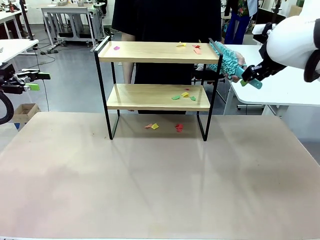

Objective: Clean the shelf.
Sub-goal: Pick up the Duster handed by the human.

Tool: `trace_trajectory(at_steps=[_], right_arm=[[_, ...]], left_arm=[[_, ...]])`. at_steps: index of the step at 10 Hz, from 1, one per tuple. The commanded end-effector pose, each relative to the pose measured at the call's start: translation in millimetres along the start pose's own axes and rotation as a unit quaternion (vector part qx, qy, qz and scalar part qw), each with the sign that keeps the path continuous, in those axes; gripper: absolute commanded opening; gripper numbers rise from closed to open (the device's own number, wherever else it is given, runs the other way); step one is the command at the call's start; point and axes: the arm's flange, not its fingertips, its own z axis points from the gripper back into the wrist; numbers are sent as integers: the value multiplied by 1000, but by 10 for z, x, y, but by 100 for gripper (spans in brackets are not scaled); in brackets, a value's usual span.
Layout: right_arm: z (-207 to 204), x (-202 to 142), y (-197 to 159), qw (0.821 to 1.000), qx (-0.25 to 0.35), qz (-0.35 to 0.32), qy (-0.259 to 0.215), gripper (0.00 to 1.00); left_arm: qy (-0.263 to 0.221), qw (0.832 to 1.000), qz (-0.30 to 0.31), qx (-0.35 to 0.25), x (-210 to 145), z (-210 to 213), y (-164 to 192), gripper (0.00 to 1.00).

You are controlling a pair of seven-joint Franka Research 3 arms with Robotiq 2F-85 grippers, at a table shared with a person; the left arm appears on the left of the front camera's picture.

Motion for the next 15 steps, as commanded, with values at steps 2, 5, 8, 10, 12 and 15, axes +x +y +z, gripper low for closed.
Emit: trace_trajectory(at_steps=[2,5,8,10,12,15], right_arm=[[73,68,29,1000,-9,-12,7,0],[135,93,70,999,-25,-18,8,0],[132,86,62,999,-31,-28,23,0],[129,81,26,998,-42,-37,0,0],[86,36,23,1000,-20,-16,13,0],[86,36,23,1000,-20,-16,13,0]], left_arm=[[1,1000,-5,-1,21,0,-8,100],[1,1000,-5,-1,21,0,-8,100],[1,1000,-5,-1,21,0,-8,100],[1,1000,-5,-1,21,0,-8,100],[1,1000,-5,-1,21,0,-8,100],[1,1000,-5,-1,21,0,-8,100]])
